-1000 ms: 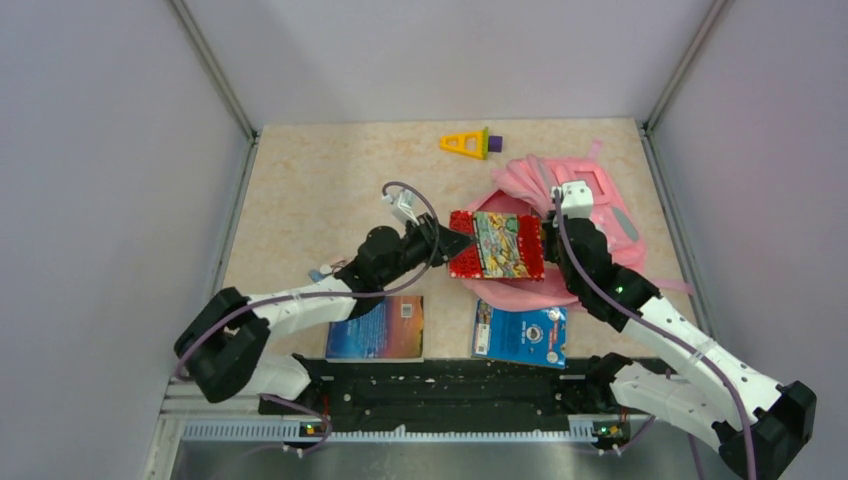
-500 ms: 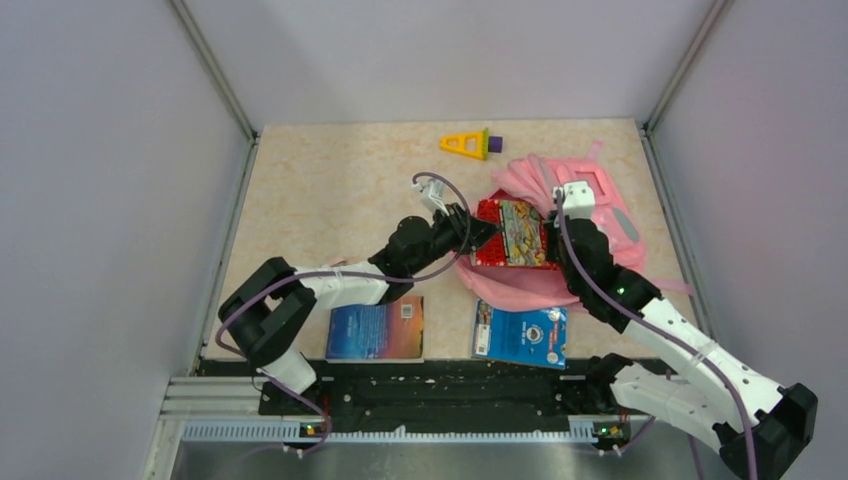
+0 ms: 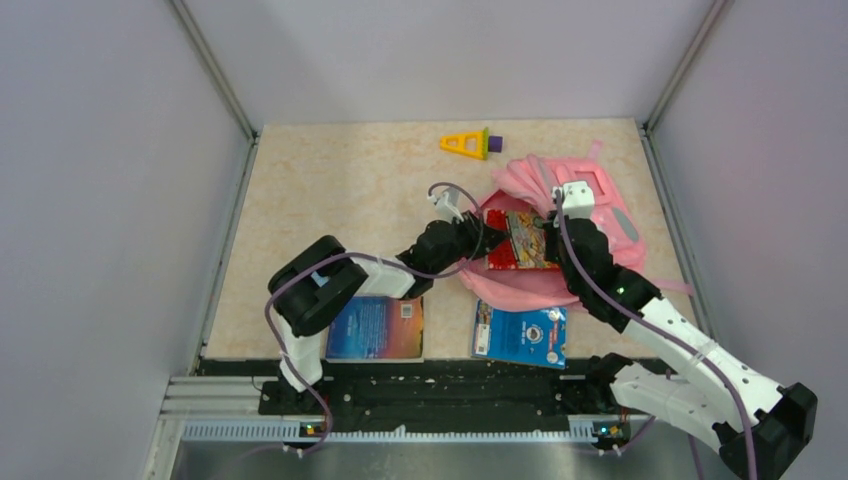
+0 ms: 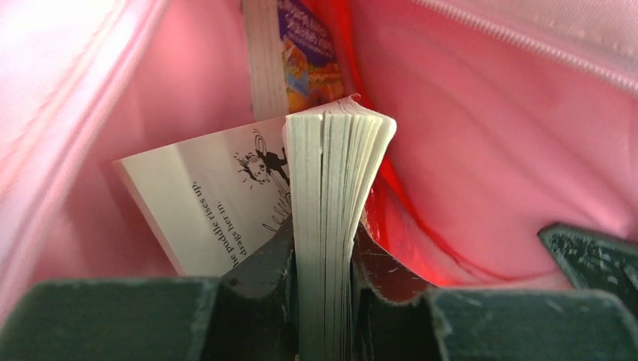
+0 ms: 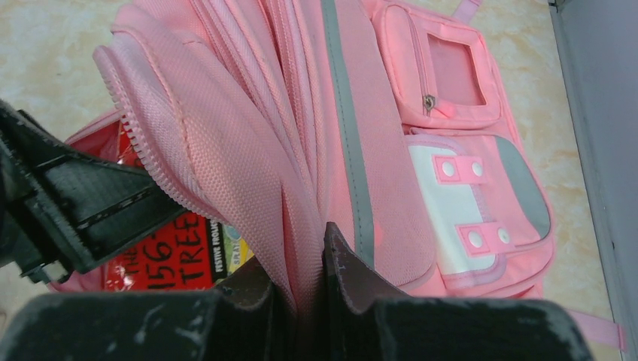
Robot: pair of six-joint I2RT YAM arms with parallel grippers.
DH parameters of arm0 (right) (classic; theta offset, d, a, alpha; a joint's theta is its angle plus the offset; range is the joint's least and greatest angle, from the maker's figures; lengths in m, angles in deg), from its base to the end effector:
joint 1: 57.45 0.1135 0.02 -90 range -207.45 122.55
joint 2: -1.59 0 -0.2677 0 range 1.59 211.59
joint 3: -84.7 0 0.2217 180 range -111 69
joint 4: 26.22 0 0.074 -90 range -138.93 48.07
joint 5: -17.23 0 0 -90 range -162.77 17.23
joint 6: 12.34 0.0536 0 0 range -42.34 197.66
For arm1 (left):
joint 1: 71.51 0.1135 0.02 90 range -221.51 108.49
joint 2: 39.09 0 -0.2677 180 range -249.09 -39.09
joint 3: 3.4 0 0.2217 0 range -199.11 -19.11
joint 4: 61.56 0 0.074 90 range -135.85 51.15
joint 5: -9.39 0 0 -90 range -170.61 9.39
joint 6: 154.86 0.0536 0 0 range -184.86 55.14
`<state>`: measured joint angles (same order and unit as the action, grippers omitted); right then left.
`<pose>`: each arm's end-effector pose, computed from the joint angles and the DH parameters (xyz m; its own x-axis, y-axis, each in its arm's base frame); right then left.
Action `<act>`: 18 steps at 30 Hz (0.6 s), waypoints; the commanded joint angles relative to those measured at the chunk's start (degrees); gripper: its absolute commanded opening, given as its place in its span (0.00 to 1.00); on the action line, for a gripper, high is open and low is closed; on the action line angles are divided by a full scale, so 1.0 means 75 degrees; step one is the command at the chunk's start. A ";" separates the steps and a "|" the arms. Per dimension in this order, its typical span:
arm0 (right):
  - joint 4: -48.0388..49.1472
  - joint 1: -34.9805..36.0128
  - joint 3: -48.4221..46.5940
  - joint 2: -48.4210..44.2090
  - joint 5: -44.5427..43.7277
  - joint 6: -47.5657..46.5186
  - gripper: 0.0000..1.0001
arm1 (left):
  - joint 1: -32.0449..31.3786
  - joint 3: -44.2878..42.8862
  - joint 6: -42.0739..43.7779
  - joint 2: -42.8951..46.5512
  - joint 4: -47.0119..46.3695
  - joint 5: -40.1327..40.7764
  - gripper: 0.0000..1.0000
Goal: Pack the student bag
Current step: Place the book in the student bag.
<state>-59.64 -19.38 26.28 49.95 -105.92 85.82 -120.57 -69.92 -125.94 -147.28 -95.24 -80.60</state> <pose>0.1516 0.0815 0.3052 -0.3262 -0.1045 -0.9395 -0.0755 0.9936 -0.0843 0.2592 -0.2988 0.2027 -0.7051 -0.5229 -0.4789 0.2855 0.4088 -0.8668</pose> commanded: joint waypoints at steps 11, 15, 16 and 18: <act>0.1145 -0.0007 -0.0175 -0.0083 0.0142 0.0342 0.00 | -0.0226 -0.2789 0.0432 -0.1952 -0.0593 0.0509 0.00; 0.1148 -0.0001 -0.0152 -0.0103 0.0121 0.0344 0.00 | -0.0312 -0.3384 0.0790 -0.2342 -0.0394 0.0661 0.00; 0.1163 -0.0001 -0.0142 -0.0112 0.0129 0.0352 0.00 | -0.0330 -0.3529 0.0880 -0.2426 -0.0302 0.0685 0.00; 0.1187 -0.0001 -0.0129 -0.0118 0.0141 0.0362 0.00 | -0.0388 -0.3847 0.1054 -0.2594 0.0016 0.0723 0.00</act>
<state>-59.58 -19.38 26.28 50.11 -105.94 85.80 -122.45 -93.00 -122.77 -165.31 -94.30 -76.86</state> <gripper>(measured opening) 0.129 0.251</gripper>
